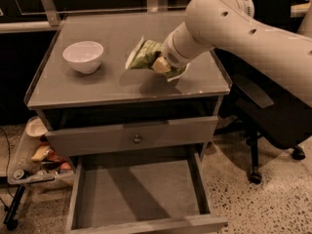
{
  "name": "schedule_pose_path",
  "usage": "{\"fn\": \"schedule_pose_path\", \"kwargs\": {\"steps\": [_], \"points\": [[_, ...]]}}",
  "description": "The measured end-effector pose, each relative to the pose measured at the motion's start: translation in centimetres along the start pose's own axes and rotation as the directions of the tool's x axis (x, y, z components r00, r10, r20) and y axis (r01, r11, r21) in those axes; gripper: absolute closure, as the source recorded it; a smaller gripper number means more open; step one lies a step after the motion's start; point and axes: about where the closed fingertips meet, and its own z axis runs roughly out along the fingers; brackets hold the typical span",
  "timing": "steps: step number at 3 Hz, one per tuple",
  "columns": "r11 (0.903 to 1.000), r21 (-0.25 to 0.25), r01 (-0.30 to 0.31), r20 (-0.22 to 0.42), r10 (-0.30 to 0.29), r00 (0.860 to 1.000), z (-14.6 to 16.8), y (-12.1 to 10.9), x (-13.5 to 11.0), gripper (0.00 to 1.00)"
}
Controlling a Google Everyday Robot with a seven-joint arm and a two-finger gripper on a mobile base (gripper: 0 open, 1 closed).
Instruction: Pick green jalapeno chip bag from middle drawer and place on counter
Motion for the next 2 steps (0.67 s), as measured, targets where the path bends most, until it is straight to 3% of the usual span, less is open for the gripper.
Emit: {"fn": "schedule_pose_path", "kwargs": {"steps": [2], "points": [[1.0000, -0.001, 0.000, -0.001, 0.000, 1.000, 0.03, 0.03, 0.03, 0.38]]}}
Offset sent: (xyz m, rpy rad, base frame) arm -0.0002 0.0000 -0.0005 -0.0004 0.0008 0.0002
